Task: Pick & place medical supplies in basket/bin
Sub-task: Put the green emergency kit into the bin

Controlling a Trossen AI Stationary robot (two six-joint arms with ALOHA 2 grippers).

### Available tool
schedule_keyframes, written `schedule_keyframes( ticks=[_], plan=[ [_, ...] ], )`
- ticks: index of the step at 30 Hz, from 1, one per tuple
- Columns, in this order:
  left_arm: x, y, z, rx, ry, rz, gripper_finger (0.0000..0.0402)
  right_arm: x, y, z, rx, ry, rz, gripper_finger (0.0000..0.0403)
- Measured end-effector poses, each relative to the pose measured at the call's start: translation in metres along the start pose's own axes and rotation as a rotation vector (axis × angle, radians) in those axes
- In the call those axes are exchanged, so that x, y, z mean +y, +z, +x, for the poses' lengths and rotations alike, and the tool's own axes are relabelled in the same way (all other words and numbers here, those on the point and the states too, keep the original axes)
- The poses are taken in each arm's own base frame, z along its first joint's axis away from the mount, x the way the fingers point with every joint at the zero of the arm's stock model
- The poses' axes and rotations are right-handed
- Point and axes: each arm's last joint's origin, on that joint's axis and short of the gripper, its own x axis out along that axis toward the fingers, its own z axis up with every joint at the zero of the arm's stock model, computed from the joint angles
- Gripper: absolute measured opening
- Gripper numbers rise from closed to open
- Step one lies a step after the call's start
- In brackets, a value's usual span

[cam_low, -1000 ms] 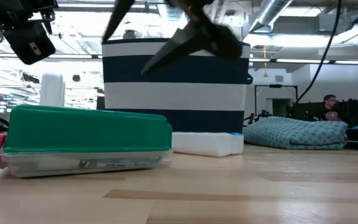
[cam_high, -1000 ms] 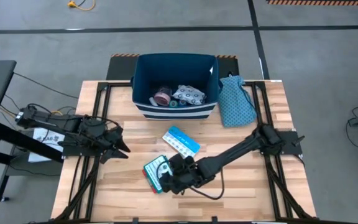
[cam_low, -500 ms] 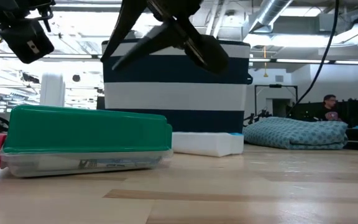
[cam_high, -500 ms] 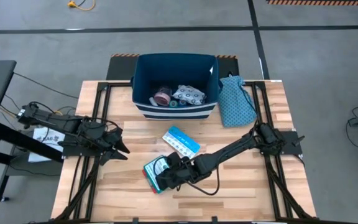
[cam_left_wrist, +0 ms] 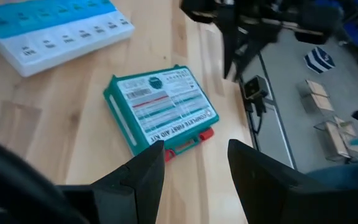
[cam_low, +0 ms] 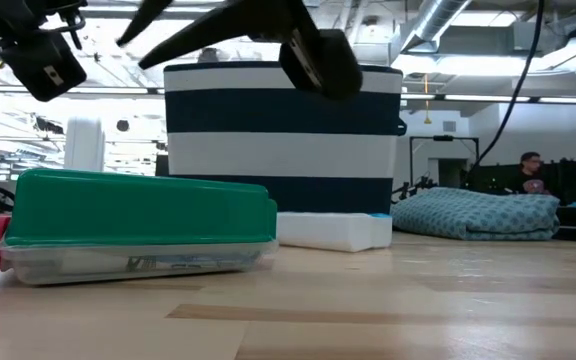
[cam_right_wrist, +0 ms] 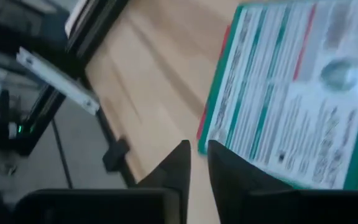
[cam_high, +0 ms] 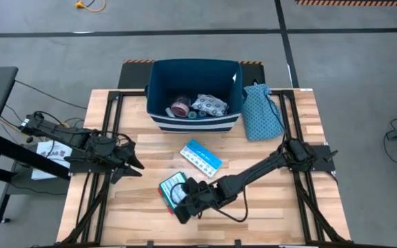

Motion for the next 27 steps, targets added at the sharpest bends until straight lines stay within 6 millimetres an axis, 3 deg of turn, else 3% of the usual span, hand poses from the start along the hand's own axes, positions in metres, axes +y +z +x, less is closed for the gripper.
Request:
schedule_keyframes(
  ticks=[11, 18, 23, 27],
  plan=[
    [0.005, -0.003, 0.0, -0.01, 0.122, 0.003, 0.0185, 0.007, -0.023, -0.004, 0.057, 0.004, 0.016, 0.012],
    [0.006, -0.003, 0.0, -0.028, 0.15, -0.006, 0.0223, 0.005, -0.025, -0.005, 0.065, -0.027, 0.183, 0.0192],
    [0.007, -0.003, 0.005, 0.001, 0.168, 0.008, 0.0236, 0.003, -0.025, -0.005, 0.069, -0.04, 0.143, 0.0237],
    [0.007, -0.004, 0.014, 0.06, 0.173, 0.024, 0.0236, 0.003, -0.025, -0.005, 0.068, -0.039, 0.134, 0.0245]
  ],
)
